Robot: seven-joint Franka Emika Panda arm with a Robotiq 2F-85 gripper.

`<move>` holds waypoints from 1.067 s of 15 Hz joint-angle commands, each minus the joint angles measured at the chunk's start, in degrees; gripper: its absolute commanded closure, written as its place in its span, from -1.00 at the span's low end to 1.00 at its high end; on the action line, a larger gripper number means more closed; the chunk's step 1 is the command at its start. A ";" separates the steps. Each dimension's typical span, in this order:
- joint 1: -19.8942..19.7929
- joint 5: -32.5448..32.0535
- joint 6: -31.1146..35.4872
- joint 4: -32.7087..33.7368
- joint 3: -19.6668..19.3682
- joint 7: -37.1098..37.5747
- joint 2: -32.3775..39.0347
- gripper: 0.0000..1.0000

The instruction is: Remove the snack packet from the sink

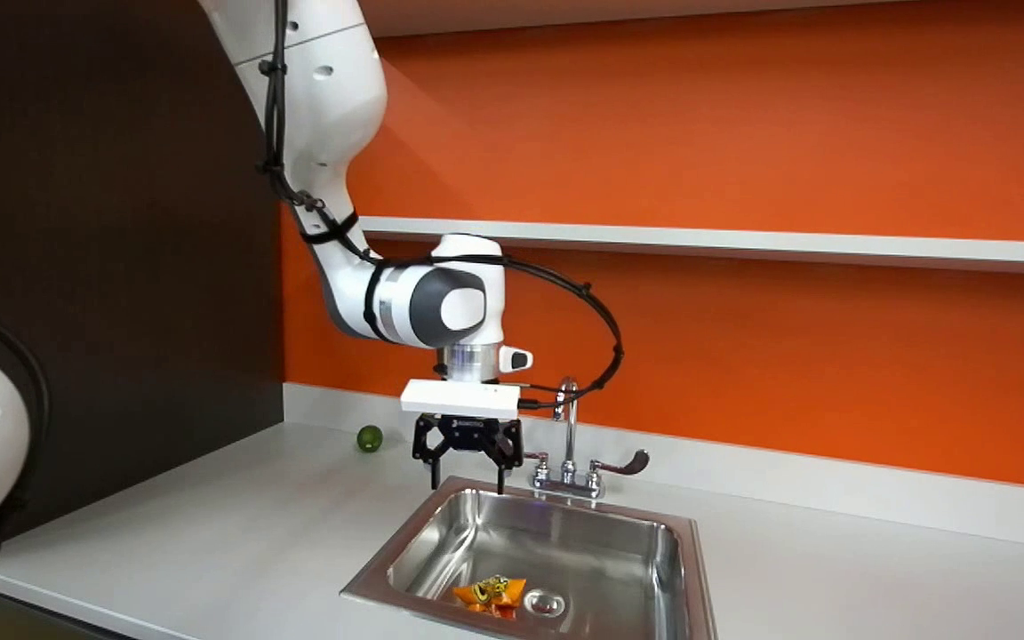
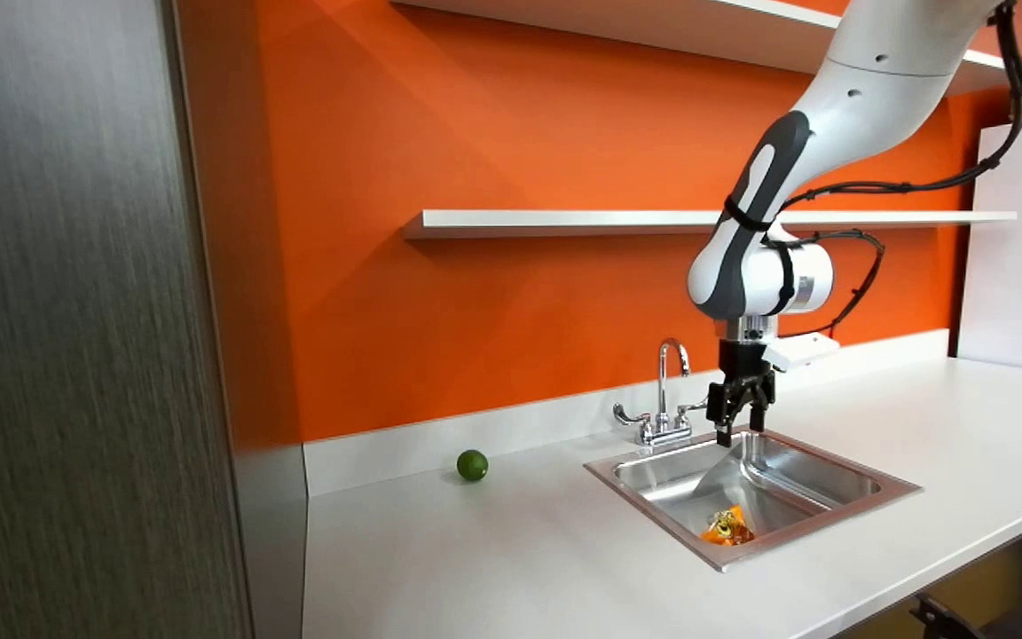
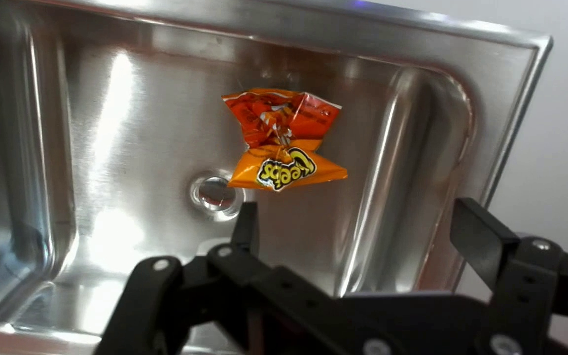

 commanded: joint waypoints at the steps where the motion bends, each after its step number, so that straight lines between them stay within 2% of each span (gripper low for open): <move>1: -4.86 1.92 1.29 5.43 3.62 -4.25 7.29 -1.00; 9: -10.73 0.31 1.37 11.51 8.16 -5.18 17.62 -1.00; 16: -11.54 -2.06 1.62 13.39 9.13 -4.27 23.09 -1.00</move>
